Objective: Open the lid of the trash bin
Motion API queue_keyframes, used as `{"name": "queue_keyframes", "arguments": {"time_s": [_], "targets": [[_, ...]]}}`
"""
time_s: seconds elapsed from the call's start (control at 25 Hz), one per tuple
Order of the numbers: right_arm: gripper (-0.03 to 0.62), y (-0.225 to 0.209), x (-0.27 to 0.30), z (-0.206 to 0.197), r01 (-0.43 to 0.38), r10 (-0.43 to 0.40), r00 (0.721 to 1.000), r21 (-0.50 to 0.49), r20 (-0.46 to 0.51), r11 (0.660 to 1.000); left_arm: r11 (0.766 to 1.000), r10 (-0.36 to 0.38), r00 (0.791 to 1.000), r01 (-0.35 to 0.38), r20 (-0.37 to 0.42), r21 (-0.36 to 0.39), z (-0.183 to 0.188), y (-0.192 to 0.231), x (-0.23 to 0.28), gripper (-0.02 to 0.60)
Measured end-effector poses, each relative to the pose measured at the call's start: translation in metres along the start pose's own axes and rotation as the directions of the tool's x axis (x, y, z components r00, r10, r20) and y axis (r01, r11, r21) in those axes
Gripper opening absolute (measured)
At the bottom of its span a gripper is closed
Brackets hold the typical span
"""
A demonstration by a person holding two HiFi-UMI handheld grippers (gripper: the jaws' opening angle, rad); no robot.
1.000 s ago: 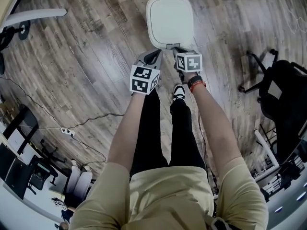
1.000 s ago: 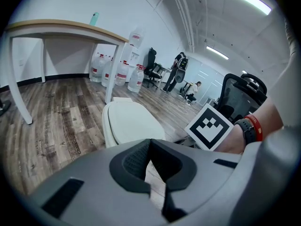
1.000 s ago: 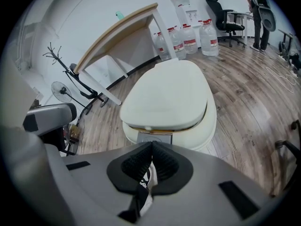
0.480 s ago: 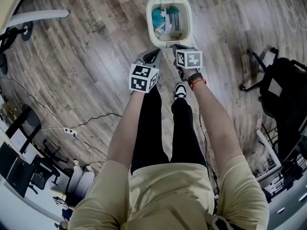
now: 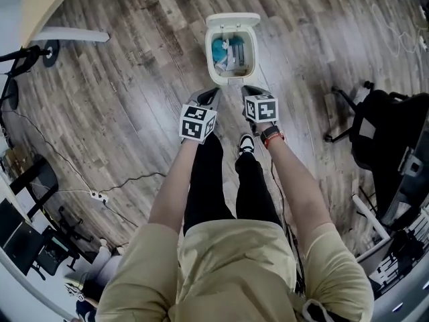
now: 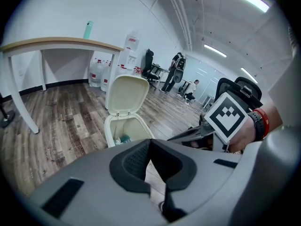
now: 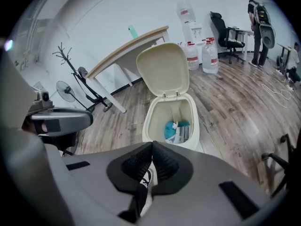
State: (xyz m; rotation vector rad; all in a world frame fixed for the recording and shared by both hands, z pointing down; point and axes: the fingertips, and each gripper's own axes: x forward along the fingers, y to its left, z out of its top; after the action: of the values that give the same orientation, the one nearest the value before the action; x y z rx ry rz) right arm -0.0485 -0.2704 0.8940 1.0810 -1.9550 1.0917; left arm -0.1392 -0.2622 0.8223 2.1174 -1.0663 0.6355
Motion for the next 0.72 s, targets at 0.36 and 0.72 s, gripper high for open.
{"name": "queue_keyframes", "arguments": {"time_s": [0.36,0.72], "targets": [[0.014,0.052,-0.137,0.047,-0.005,0.011,0.992,-0.046,0.126,0.999,0.998,0.046,0.996,-0.044,0.077,-0.035,0.066,-0.055,-0.101,0.025],[0.014,0.088,-0.261,0.086,0.009,0.031,0.964,-0.147,0.264,0.989,0.989,0.147,0.965,-0.144,0.217,-0.026,0.134,-0.114,-0.188,0.024]]}}
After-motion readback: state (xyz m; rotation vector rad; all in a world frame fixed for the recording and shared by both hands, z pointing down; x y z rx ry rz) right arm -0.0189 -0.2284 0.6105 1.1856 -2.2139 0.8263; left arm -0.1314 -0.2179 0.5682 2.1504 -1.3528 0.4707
